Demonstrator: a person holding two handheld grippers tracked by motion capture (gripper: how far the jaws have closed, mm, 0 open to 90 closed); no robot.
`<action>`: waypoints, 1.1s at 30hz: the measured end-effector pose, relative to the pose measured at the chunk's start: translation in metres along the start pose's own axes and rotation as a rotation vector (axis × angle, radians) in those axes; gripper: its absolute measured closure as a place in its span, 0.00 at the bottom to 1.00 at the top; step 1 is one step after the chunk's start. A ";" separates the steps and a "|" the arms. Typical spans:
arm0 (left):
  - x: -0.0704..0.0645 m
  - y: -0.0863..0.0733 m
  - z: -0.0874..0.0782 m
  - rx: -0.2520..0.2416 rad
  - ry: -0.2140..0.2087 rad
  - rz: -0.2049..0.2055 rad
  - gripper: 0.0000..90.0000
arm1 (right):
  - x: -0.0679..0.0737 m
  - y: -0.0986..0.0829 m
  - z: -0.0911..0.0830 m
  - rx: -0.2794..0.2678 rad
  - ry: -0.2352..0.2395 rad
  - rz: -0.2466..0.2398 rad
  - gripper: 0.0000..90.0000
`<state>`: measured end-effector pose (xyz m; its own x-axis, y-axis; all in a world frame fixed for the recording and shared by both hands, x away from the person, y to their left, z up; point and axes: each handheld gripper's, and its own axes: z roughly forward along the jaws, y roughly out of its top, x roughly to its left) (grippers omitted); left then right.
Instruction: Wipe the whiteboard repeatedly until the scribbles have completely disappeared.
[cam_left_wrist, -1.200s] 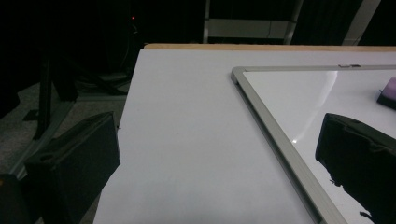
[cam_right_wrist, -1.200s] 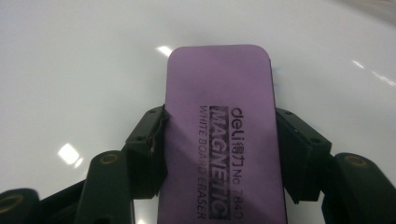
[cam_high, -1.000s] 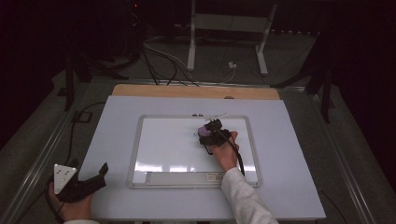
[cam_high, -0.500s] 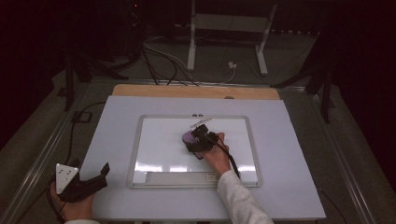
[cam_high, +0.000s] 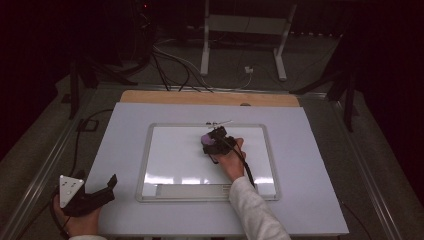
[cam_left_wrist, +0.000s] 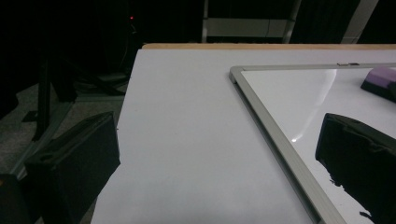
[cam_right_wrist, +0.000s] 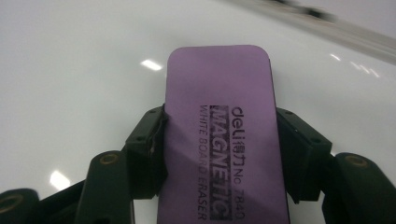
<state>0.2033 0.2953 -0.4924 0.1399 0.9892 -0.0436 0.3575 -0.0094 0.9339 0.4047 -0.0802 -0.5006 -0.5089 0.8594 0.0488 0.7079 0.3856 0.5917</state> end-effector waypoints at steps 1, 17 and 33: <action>0.000 0.000 0.000 0.001 0.000 0.001 0.01 | 0.004 -0.001 -0.001 0.005 0.026 -0.040 0.45; 0.001 -0.001 0.000 0.001 0.004 -0.003 0.01 | -0.018 0.003 -0.002 0.036 -0.024 0.033 0.45; 0.001 -0.001 0.001 0.008 0.004 0.000 0.01 | 0.004 0.004 0.002 0.040 0.090 -0.075 0.45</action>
<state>0.2039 0.2965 -0.4942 0.1361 0.9898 -0.0416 0.3653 -0.0111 0.9308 0.4065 -0.0745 -0.4997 -0.6016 0.7949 0.0786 0.6844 0.4622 0.5638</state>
